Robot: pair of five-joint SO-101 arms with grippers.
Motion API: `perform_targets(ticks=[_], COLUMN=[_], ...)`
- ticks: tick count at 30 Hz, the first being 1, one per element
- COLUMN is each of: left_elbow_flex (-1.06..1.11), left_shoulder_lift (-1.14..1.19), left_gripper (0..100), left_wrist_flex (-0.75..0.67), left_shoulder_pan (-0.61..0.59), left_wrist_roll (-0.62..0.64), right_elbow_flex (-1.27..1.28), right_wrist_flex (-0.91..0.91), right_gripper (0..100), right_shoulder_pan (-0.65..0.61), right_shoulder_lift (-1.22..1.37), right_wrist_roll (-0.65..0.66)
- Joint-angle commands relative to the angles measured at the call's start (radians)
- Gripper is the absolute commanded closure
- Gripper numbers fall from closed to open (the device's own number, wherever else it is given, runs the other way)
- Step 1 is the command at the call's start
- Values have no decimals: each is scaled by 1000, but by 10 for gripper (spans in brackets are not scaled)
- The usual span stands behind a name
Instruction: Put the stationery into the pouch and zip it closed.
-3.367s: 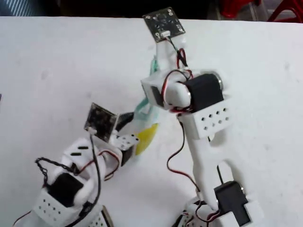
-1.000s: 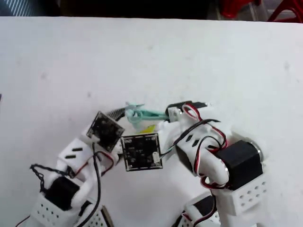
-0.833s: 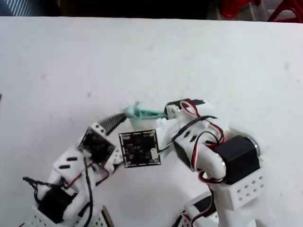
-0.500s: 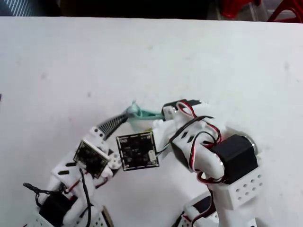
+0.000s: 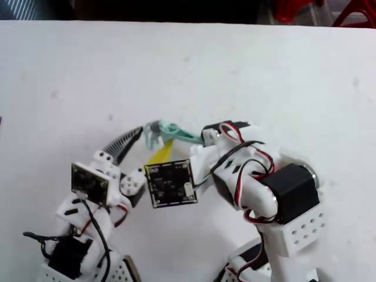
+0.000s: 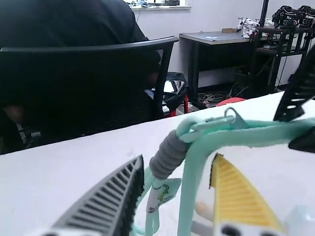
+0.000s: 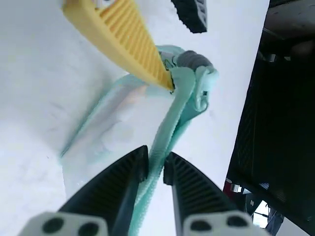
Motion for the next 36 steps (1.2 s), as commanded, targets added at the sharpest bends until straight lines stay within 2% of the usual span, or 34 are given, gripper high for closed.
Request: perform_targets(ticks=[1, 4, 9, 14, 19, 23, 27, 29, 33, 36], left_elbow_flex=[8, 2, -60, -160, -95, 5, 71, 87, 78, -5], left_shoulder_lift=[-7, -10, -12, -12, -10, -7, -7, -7, -5, -5], left_gripper=[766, 766, 770, 767, 767, 767, 770, 770, 767, 766], left_wrist_flex=[-98, -81, -44, 66, -49, -173, -195, -195, -161, -14], left_shoulder_pan=[-7, -18, -137, -257, -338, -249, -77, -28, -15, 22], left_wrist_roll=[3, 3, 15, 120, 192, 129, -75, -137, -153, -196], right_elbow_flex=[35, 35, 34, 38, 40, 37, 35, 37, 34, 15], right_wrist_flex=[21, 19, 16, 19, 19, 19, 19, 19, 16, 16], right_gripper=[979, 979, 979, 979, 979, 979, 979, 979, 979, 979], right_shoulder_pan=[-51, -47, 41, 79, 58, 47, 50, 56, 90, 153], right_shoulder_lift=[7, 7, 7, 7, 7, 7, 7, 7, 7, 13], right_wrist_roll=[8, 8, 8, 43, 57, 57, 57, 57, 58, 86])
